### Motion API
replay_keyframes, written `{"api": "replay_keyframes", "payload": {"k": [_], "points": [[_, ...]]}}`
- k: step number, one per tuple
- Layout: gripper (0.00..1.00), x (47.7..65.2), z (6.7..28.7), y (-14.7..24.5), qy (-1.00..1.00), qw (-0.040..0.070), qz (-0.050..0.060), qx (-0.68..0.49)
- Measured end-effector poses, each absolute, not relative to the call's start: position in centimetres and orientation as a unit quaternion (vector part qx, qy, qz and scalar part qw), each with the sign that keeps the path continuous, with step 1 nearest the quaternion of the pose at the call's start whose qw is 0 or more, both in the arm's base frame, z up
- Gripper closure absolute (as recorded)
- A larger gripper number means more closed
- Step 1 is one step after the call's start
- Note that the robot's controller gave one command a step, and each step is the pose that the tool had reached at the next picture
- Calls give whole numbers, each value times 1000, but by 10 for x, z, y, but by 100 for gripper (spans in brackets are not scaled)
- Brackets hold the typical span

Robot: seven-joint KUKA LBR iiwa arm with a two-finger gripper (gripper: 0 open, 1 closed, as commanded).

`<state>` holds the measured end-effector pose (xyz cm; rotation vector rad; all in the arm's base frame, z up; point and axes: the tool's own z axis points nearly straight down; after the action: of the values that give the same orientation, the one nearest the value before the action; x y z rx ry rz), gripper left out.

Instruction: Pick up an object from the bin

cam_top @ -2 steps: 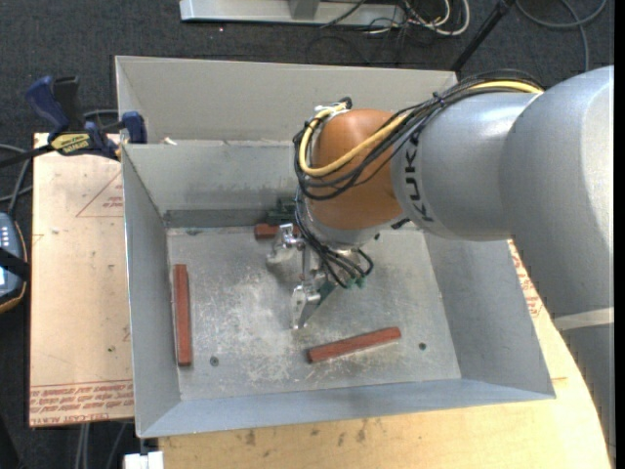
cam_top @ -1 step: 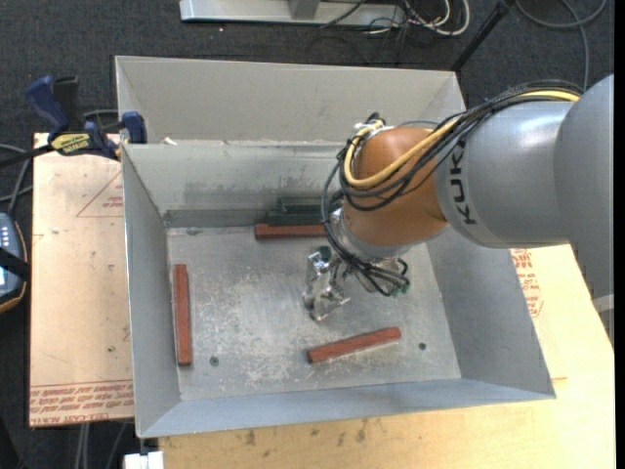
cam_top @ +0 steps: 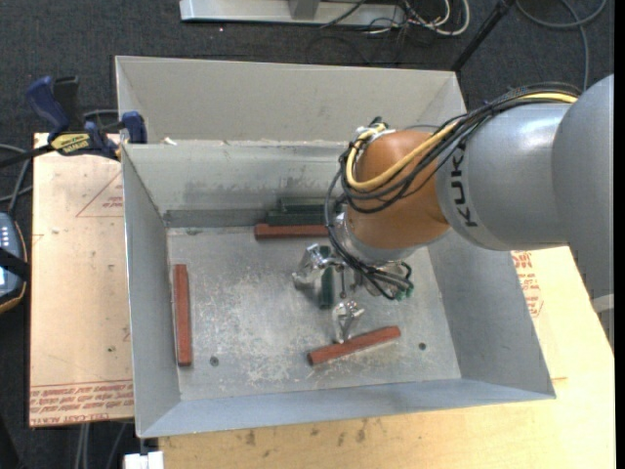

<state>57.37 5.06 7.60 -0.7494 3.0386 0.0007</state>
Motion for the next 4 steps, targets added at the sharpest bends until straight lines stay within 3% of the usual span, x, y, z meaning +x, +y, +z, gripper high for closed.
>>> {"api": "replay_keyframes", "payload": {"k": [1,2,3,4], "points": [[0,574,76,51,971,6,1,-239],[100,645,78,24,872,6,2,-490],[100,646,78,24,872,6,2,-490],[100,651,220,31,878,4,0,-479]]}}
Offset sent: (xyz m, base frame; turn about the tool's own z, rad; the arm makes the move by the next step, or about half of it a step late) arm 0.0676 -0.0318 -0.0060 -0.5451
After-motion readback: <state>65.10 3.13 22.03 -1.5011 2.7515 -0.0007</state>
